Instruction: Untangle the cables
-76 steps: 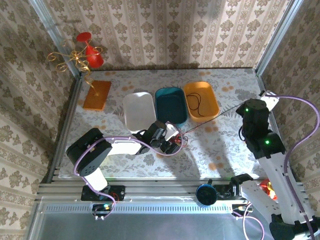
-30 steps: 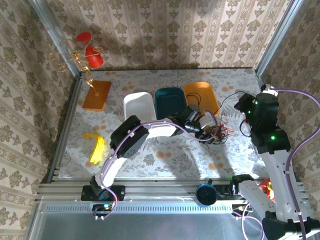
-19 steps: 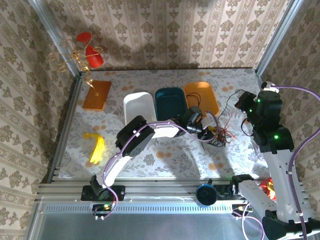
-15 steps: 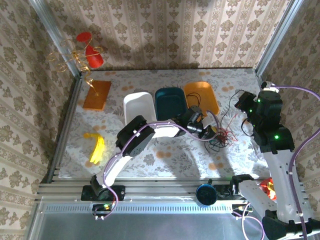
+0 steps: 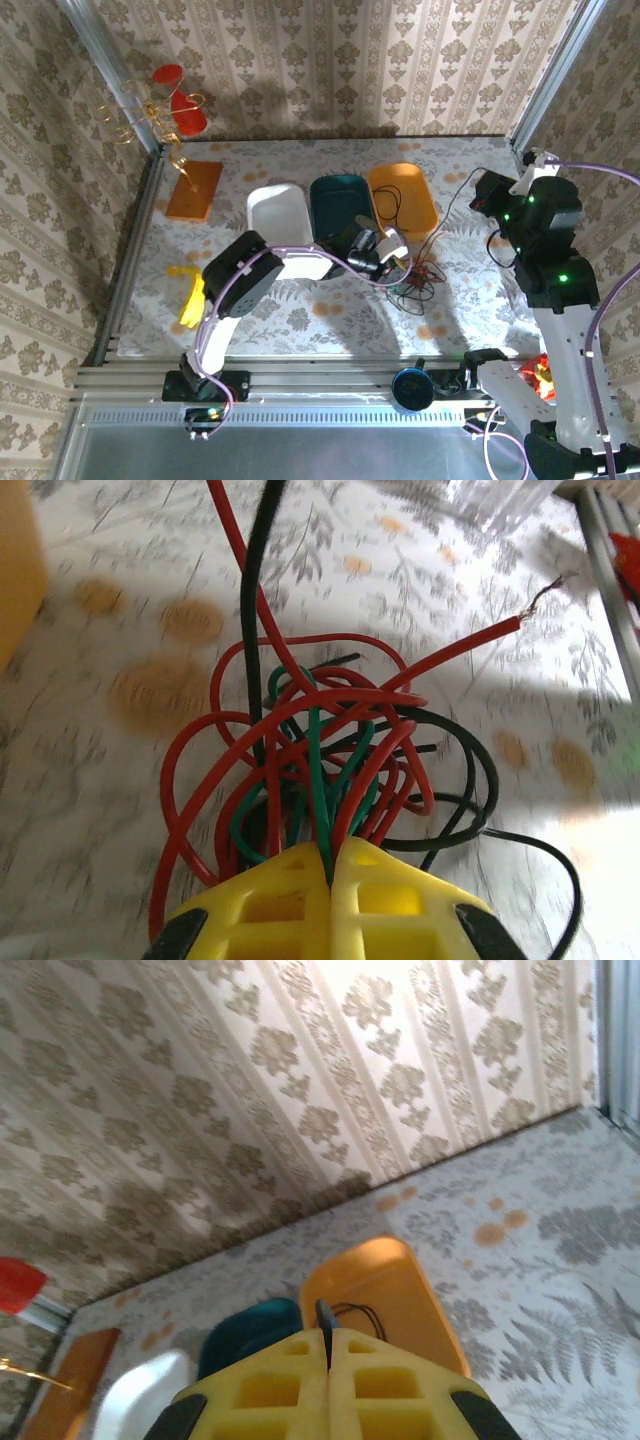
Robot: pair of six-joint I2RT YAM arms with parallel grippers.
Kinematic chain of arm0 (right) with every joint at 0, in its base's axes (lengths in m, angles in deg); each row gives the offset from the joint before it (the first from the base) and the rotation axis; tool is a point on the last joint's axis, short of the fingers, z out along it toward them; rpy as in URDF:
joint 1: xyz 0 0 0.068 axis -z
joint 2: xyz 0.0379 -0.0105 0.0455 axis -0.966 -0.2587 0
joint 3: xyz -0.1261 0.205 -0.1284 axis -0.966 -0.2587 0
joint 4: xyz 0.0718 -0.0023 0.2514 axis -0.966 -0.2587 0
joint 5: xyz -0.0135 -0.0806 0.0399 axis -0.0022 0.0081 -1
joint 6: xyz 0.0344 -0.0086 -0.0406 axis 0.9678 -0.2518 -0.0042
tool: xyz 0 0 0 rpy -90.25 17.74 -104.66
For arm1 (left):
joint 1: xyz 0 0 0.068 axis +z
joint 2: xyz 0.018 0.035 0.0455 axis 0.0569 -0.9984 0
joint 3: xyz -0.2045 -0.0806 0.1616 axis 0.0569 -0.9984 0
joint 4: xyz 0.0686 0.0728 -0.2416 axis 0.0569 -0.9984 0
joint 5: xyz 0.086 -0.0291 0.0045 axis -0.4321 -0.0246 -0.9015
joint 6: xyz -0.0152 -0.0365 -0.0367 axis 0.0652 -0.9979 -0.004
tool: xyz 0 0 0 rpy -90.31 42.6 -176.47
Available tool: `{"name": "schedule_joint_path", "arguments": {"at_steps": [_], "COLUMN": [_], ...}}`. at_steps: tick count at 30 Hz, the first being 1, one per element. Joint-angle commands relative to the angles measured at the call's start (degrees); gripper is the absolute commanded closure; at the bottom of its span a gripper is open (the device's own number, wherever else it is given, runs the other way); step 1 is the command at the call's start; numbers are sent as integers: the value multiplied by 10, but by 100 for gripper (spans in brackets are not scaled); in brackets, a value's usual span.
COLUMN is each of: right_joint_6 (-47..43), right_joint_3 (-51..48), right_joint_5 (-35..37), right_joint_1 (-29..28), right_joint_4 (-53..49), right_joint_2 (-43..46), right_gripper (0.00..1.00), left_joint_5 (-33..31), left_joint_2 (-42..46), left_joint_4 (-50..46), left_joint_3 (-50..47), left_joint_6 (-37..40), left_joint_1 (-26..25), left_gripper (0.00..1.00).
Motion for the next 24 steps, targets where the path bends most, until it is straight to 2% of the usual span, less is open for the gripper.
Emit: {"name": "schedule_joint_path", "arguments": {"at_steps": [1,8,24], "right_joint_6": [-7,-4,6], "right_joint_3": [23,80,311], "right_joint_5": [-29,-58,-76], "right_joint_1": [-2,-2,-2], "right_joint_4": [53,118,189], "right_joint_2": [-17,-83,-247], "right_gripper": [100,100,100], "left_joint_5": [-22,-53,-88], "left_joint_2": [48,124,157], "left_joint_4": [-66,-59,19], "left_joint_3": [-53,-151,-242], "left_joint_6": [43,40,-7], "left_joint_1": [11,27,44], "left_gripper": [100,100,100]}}
